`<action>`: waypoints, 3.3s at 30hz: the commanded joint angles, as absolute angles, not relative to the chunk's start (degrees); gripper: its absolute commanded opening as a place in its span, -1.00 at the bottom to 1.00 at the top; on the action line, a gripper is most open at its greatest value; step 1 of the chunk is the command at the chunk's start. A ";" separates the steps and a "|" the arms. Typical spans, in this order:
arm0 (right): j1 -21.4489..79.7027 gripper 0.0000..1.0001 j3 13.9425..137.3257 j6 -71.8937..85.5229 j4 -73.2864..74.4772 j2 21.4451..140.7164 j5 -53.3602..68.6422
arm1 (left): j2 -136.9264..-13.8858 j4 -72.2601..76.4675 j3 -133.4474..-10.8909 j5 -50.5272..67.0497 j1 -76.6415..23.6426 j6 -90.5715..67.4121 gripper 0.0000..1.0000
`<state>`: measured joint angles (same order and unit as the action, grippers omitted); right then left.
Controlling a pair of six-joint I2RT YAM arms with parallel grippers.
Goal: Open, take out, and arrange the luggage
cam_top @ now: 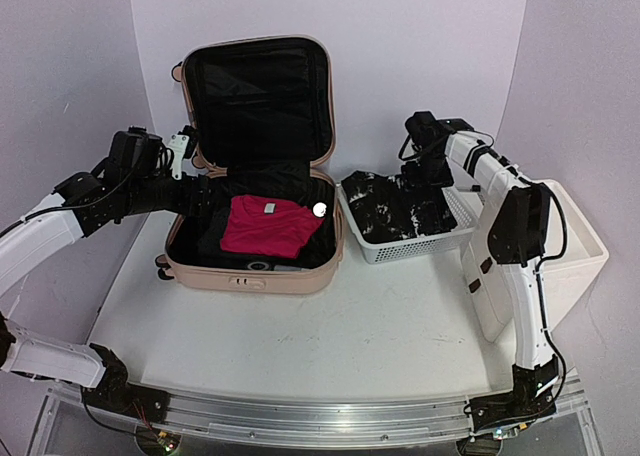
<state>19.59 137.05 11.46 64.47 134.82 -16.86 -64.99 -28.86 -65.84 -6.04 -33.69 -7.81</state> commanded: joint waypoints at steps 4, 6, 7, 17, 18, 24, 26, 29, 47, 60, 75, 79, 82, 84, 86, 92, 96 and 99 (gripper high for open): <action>19.97 0.84 136.79 3.30 63.70 132.71 -38.25 | -63.37 -26.28 -66.14 -5.23 -33.49 -8.56 0.48; 20.20 0.93 136.25 2.84 63.77 132.46 -38.08 | -63.72 -26.28 -66.34 -4.90 -33.49 -8.82 0.47; 20.15 0.94 136.07 3.00 64.02 132.41 -37.25 | -63.90 -26.26 -66.36 -4.80 -33.49 -8.94 0.47; 23.89 0.00 125.12 20.11 36.13 131.24 -8.67 | -65.77 -26.28 -66.65 -1.97 -33.49 -10.40 0.46; 23.84 -0.24 125.29 21.30 34.31 132.35 -7.67 | -65.47 -26.28 -66.67 -1.61 -33.49 -10.45 0.46; 24.20 -0.60 133.76 22.51 30.85 139.03 -3.60 | -63.87 -26.35 -65.72 -0.53 -33.49 -10.25 0.46; 24.26 -0.63 133.33 22.88 29.49 139.30 -3.13 | -63.69 -26.37 -65.43 -0.61 -33.49 -10.20 0.46; 24.30 -0.59 133.00 23.75 26.67 140.67 -2.91 | -63.61 -26.37 -64.97 -0.64 -33.49 -10.37 0.46; 24.47 -0.78 121.67 27.04 28.94 149.85 -4.79 | -65.29 -26.32 -65.23 2.67 -33.48 -11.12 0.47; 24.24 -0.07 131.44 22.53 43.19 138.63 -5.86 | -65.24 -26.37 -65.79 3.52 -33.49 -11.13 0.47; 17.03 -0.05 126.92 22.08 43.42 146.07 -18.65 | -63.57 -27.64 -65.73 4.88 -33.49 -11.34 0.47; 17.00 -0.20 130.31 22.81 48.16 147.69 -15.28 | -63.64 -28.46 -65.92 5.28 -33.49 -11.08 0.47; 18.26 -0.19 127.32 22.65 48.35 141.97 -14.53 | -64.23 -28.82 -65.96 4.69 -33.48 -10.54 0.49; 19.76 -0.13 126.67 21.28 48.66 137.25 -14.49 | -65.21 -29.19 -66.28 3.97 -33.49 -10.06 0.51; 21.24 0.00 127.20 19.98 49.53 133.63 -13.61 | -66.60 -29.99 -67.28 3.54 -33.49 -9.37 0.54; 22.58 0.39 126.51 19.37 51.15 124.60 0.57 | -73.29 -31.71 -70.84 1.77 -33.25 -8.94 0.60; 22.61 0.61 119.18 17.26 48.96 120.40 16.09 | -80.27 -32.43 -74.46 3.92 -32.58 -9.44 0.61; 22.76 0.71 111.16 16.07 47.73 115.72 18.58 | -87.78 -34.80 -79.63 9.71 -32.52 -10.94 0.59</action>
<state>23.57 119.26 18.37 48.77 120.16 8.32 -81.14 -33.04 -72.31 3.99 -32.93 -10.04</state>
